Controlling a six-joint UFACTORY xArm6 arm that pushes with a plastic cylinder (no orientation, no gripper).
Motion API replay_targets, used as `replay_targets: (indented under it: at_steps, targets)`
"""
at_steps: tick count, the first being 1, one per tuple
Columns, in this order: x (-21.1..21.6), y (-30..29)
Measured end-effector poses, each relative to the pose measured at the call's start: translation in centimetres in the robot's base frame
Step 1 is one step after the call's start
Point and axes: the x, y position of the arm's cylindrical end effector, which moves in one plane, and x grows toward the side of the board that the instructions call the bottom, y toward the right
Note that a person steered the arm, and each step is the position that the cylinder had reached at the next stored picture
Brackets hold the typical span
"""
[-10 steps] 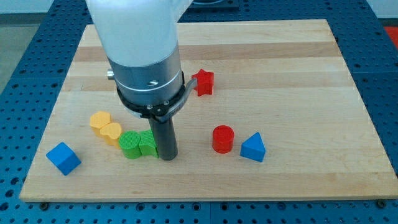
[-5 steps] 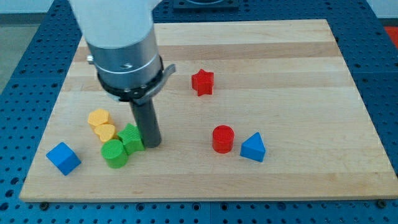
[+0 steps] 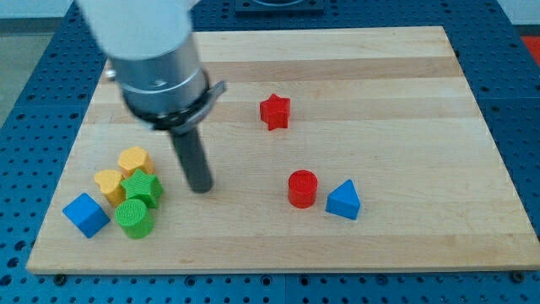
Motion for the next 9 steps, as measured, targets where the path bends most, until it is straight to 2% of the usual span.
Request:
replay_targets:
  at_steps: [1,2,3,4,7,9]
  targets:
    - [-2.7,4.5]
    - [-3.2,11.3]
    - [-1.6,15.8]
    - [0.7,17.0]
    - [1.8,12.7]
    - [4.7,9.3]
